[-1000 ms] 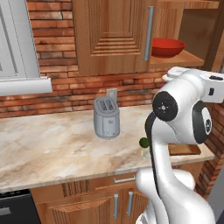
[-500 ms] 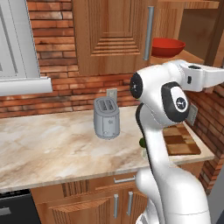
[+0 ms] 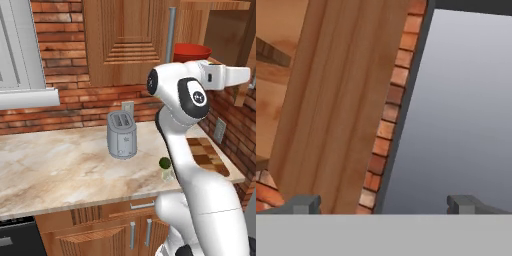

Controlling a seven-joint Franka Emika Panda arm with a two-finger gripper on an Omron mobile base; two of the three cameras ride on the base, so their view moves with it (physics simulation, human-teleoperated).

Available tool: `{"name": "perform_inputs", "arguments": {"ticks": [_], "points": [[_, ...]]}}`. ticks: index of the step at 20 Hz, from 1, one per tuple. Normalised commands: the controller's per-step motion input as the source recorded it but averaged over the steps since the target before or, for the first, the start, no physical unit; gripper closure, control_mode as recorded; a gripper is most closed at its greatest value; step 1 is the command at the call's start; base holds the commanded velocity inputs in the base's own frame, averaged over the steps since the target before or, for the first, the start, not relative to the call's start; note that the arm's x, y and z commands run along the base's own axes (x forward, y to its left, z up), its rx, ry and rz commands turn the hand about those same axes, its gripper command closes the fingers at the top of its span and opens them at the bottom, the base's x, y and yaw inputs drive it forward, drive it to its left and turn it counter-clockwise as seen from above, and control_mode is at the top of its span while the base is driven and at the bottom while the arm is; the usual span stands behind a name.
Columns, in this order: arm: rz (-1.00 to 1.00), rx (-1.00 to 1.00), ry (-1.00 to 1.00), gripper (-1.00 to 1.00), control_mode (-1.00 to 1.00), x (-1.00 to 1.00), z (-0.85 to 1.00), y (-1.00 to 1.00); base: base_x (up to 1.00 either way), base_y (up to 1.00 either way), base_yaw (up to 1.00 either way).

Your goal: Open the cabinet. Place the bowl and condiment on the counter. Then place the lime and garlic on the cutting board.

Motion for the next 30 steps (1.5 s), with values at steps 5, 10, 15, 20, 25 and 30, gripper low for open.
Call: {"name": "perform_inputs", "arguments": {"ticks": [5,10,15,20,25,30], "points": [[0.0,0.0,0.14,-1.0,-1.0,0.21,0.0,-0.37,0.0,0.0,0.0],[-0.01,0.0,0.12,-1.0,-1.0,0.21,0.0,-0.17,0.0,0.0,0.0],[-0.03,0.0,0.13,-1.0,-1.0,0.29,0.0,-0.04,0.0,0.0,0.0],[-0.02,0.0,0.15,-1.0,-1.0,0.34,-0.02,-0.02,0.0,0.0,0.0],[-0.07,0.0,0.09,-1.0,-1.0,0.14,0.0,-0.23,0.0,0.0,0.0],[-0.14,0.0,0.04,-1.0,-1.0,0.12,-0.01,-0.2,0.0,0.0,0.0]]}}
